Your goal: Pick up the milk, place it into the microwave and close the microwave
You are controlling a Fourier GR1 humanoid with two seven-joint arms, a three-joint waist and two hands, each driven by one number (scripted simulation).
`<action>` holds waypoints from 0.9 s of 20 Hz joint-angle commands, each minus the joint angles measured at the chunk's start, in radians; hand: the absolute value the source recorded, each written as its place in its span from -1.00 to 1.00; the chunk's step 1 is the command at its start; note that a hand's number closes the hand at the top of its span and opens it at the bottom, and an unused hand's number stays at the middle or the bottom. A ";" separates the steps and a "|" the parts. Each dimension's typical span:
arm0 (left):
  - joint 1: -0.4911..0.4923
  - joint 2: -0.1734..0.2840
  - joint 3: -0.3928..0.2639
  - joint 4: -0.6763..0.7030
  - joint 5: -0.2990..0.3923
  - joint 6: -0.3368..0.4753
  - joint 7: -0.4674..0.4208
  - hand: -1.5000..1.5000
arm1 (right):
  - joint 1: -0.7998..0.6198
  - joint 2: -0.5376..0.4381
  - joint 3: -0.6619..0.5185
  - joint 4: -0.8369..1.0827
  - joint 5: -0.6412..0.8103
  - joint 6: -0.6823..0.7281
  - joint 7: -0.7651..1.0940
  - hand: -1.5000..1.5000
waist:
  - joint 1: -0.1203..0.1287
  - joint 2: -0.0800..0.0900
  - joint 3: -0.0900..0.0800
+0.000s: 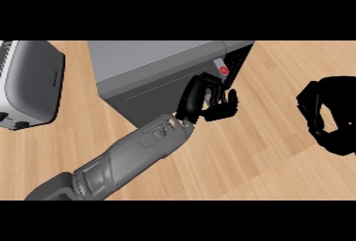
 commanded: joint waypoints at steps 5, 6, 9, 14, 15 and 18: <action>-0.104 -0.043 0.015 0.045 0.006 0.003 -0.009 1.00 | -0.003 0.005 0.039 -0.089 -0.036 0.077 -0.017 1.00 | -0.039 0.002 0.001; -0.090 -0.043 0.017 0.053 0.012 0.003 -0.010 1.00 | 0.008 0.005 0.037 -0.094 -0.039 0.073 -0.016 1.00 | -0.047 0.008 0.002; -0.090 -0.043 0.018 0.049 0.017 0.018 -0.014 1.00 | 0.016 0.001 0.046 -0.121 -0.051 0.077 -0.002 1.00 | -0.053 0.007 0.002; -0.097 -0.043 0.014 0.045 0.020 0.043 -0.017 1.00 | 0.026 -0.001 0.055 -0.159 -0.067 0.077 0.017 1.00 | -0.062 0.005 0.003; -0.093 -0.043 0.019 0.050 0.022 0.047 -0.021 1.00 | 0.028 -0.003 0.051 -0.168 -0.069 0.071 0.020 1.00 | -0.063 0.005 0.002; -0.056 -0.043 0.126 0.053 0.064 0.189 -0.054 1.00 | 0.044 -0.004 0.046 -0.182 -0.079 0.056 0.031 1.00 | -0.015 -0.009 -0.005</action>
